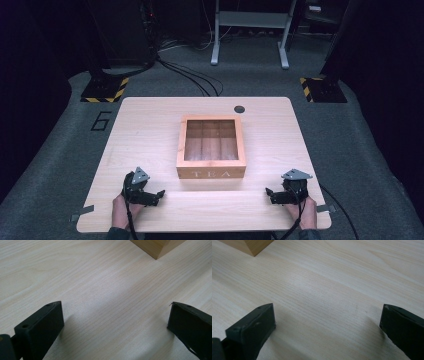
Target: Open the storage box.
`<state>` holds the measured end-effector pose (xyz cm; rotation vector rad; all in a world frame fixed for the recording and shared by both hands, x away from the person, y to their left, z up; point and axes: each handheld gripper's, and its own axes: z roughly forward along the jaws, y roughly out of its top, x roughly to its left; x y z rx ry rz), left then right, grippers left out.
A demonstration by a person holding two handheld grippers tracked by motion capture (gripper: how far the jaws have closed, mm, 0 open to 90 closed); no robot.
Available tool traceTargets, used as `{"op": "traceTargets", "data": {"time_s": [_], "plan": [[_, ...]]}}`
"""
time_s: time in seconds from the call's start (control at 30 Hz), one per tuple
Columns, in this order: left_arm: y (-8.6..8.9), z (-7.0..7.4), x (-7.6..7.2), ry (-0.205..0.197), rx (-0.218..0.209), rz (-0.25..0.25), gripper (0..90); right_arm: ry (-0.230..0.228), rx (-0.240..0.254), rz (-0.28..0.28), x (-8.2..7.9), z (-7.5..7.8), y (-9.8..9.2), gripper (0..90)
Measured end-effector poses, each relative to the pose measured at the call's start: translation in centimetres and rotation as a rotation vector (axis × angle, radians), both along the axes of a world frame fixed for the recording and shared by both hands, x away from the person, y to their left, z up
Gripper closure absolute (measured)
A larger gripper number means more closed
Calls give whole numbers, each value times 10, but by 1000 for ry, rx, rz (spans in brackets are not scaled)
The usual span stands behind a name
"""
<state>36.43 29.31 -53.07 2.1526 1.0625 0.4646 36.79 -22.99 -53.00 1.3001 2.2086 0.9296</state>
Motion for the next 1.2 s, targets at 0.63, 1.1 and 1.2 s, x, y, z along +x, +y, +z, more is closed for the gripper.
{"op": "traceTargets", "data": {"time_s": [0.63,1.1,1.2], "plan": [[0,0,0,1,-2,0,3,18,41,-15,1,2,-5,7],[0,0,0,-1,4,-4,3,-25,142,62,-1,20,8,277],[0,0,0,1,0,-2,3,-22,163,91,1,22,14,382]]}}
